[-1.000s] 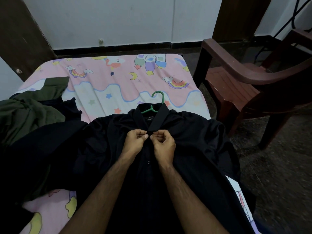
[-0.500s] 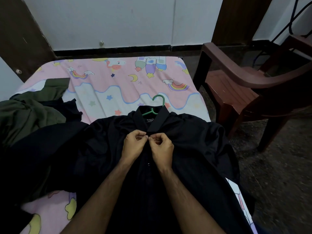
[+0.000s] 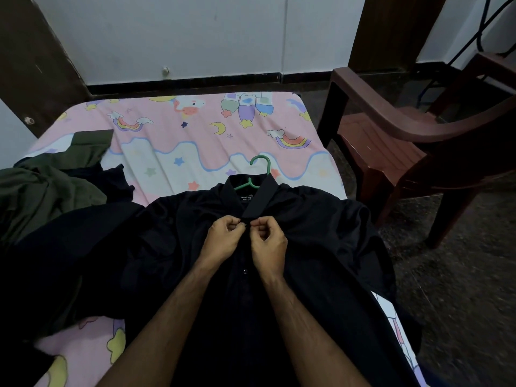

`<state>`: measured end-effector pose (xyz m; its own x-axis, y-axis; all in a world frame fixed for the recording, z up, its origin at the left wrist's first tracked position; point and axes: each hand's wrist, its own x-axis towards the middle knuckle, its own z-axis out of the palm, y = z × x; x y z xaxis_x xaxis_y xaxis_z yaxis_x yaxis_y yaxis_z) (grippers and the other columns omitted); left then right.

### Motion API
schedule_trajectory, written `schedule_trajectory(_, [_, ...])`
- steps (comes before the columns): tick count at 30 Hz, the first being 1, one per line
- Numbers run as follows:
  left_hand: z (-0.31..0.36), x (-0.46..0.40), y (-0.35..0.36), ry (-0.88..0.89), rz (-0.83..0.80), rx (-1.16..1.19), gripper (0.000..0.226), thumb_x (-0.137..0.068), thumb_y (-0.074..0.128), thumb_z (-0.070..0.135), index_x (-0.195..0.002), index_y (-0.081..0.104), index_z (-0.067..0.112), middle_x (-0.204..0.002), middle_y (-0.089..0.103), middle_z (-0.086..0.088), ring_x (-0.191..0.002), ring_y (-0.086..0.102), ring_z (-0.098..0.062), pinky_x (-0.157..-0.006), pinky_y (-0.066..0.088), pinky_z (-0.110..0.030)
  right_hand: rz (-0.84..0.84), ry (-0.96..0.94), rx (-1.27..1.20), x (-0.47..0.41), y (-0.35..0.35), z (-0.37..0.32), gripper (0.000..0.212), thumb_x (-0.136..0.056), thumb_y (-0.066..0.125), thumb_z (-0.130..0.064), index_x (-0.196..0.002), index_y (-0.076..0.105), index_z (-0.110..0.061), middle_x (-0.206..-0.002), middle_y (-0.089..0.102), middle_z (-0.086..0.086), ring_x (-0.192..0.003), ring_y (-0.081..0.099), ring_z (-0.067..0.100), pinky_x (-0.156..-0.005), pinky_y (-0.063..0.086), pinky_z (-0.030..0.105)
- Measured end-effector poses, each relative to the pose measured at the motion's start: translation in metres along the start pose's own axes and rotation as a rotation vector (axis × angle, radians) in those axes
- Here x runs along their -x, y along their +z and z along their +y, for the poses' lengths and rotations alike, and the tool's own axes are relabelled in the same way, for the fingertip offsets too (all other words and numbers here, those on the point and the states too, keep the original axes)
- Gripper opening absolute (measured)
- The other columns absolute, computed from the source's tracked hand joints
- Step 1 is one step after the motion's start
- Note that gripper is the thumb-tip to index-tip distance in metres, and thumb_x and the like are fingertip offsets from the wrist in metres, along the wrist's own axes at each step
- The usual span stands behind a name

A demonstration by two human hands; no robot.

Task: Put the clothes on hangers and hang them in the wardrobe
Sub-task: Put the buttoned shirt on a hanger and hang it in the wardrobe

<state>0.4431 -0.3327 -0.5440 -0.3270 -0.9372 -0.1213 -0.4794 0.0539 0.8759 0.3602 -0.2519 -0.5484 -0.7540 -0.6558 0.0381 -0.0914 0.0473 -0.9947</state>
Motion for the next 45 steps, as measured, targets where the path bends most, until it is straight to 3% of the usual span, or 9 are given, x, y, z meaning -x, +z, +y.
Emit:
schedule_trajectory(3, [-0.003,-0.003,-0.002,-0.011,-0.004,0.068,0.01,-0.093,0.069,0.022,-0.1,0.07,0.015,-0.085,0.069,0.004,-0.077,0.062,-0.003,-0.07,0.044,-0.016,-0.006,0.036,-0.022,-0.004,-0.001,-0.001,0.011,-0.087,0.065,-0.001,-0.087,0.066,-0.012,-0.08,0.069,0.001,-0.069,0.064,0.008,-0.066,0.052,0.018])
schedule_trajectory(8, [-0.016,0.007,0.007,0.124,0.324,0.086,0.018,-0.087,0.076,0.019,-0.094,0.061,0.014,-0.071,0.06,-0.001,-0.062,0.054,-0.003,-0.061,0.044,-0.017,-0.012,0.049,-0.146,-0.033,-0.028,-0.022,0.019,-0.087,0.054,0.006,-0.091,0.064,-0.01,-0.078,0.068,0.012,-0.058,0.065,0.018,-0.051,0.054,0.034])
schedule_trajectory(13, [-0.022,0.015,0.021,0.385,0.403,0.037,0.008,-0.096,0.06,0.015,-0.103,0.057,0.014,-0.099,0.054,0.005,-0.085,0.055,-0.008,-0.08,0.046,-0.025,-0.071,-0.276,0.452,-0.118,-0.047,-0.048,0.027,-0.091,0.053,-0.008,-0.112,0.069,-0.013,-0.111,0.068,0.003,-0.109,0.06,0.022,-0.097,0.05,0.038])
schedule_trajectory(17, [-0.028,0.017,0.024,0.426,0.391,-0.145,0.031,-0.088,0.059,0.027,-0.118,0.055,0.019,-0.123,0.053,0.008,-0.113,0.051,-0.012,-0.093,0.031,-0.027,-0.465,-0.016,0.89,-0.172,-0.017,-0.051,0.048,-0.1,0.051,-0.043,-0.126,0.06,-0.005,-0.125,0.063,0.012,-0.12,0.056,0.034,-0.095,0.046,0.039])
schedule_trajectory(24, [-0.035,0.014,0.027,0.45,0.338,-0.256,0.06,-0.091,0.061,0.043,-0.145,0.041,0.024,-0.155,0.038,0.004,-0.142,0.035,-0.013,-0.109,0.026,-0.038,-0.412,-0.016,0.52,-0.184,0.007,-0.073,0.017,-0.096,0.059,-0.026,-0.098,0.061,-0.008,-0.096,0.062,0.003,-0.088,0.056,0.02,-0.068,0.039,0.031])
schedule_trajectory(29, [-0.022,0.032,0.016,0.522,0.291,-0.447,0.076,-0.096,0.059,0.044,-0.158,0.016,0.03,-0.168,0.008,0.004,-0.153,0.016,-0.016,-0.117,0.019,-0.045,-0.239,-0.188,0.297,-0.177,-0.024,-0.146,0.014,-0.094,0.063,-0.026,-0.083,0.059,-0.019,-0.081,0.07,-0.007,-0.082,0.065,0.015,-0.074,0.049,0.033])
schedule_trajectory(34, [-0.016,0.074,-0.01,0.493,0.115,-0.583,0.08,-0.096,0.05,0.056,-0.159,0.005,0.038,-0.165,-0.017,0.014,-0.154,-0.009,-0.012,-0.121,0.017,-0.056,-0.206,-0.327,0.191,-0.152,-0.076,-0.237,0.013,-0.097,0.065,-0.023,-0.093,0.065,-0.01,-0.082,0.077,-0.002,-0.078,0.07,0.005,-0.081,0.052,0.028])
schedule_trajectory(40, [0.12,0.1,-0.083,0.725,0.345,-0.483,0.07,-0.089,0.069,0.033,-0.15,0.035,0.025,-0.163,0.019,0.006,-0.144,0.03,-0.023,-0.11,0.038,-0.052,-0.151,-0.432,0.006,-0.093,-0.162,-0.346,0.013,-0.1,0.064,-0.022,-0.098,0.061,-0.009,-0.085,0.075,0.005,-0.074,0.068,0.011,-0.073,0.054,0.027])
schedule_trajectory(45, [0.28,0.138,-0.155,0.972,0.628,-0.525,0.07,-0.085,0.07,0.028,-0.147,0.039,0.017,-0.158,0.029,-0.005,-0.141,0.036,-0.029,-0.11,0.035,-0.049,-0.151,-0.539,-0.091,-0.03,-0.238,-0.428,0.012,-0.1,0.064,-0.023,-0.094,0.06,-0.013,-0.087,0.077,0.004,-0.08,0.068,0.015,-0.078,0.054,0.031])
